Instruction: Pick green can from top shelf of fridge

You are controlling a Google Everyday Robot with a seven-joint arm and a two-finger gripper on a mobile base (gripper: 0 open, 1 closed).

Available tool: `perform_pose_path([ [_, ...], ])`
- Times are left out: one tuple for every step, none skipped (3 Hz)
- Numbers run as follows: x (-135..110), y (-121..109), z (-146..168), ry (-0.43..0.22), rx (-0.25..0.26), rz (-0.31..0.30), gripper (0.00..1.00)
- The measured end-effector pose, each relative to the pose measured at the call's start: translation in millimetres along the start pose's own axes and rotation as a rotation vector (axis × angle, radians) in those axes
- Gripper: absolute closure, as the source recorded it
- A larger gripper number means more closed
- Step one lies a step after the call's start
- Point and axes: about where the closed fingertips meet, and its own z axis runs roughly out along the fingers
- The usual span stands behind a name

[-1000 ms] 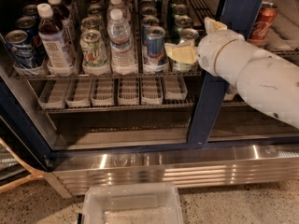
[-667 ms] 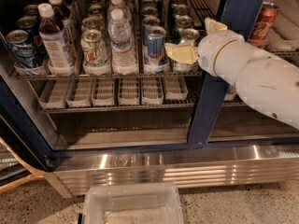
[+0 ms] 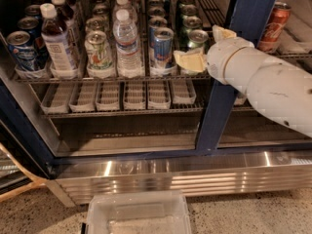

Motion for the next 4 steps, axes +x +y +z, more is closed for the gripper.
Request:
perform_pose_path([
  [19, 21, -6, 0.033, -0.01, 0.02, 0.23],
  [42, 48, -10, 0.056, 0.003, 0.035, 0.25],
  [57, 73, 4, 0.038, 0.037, 0.026, 0.23],
  [56, 96, 38, 0.004, 0.069, 0.04, 0.23],
])
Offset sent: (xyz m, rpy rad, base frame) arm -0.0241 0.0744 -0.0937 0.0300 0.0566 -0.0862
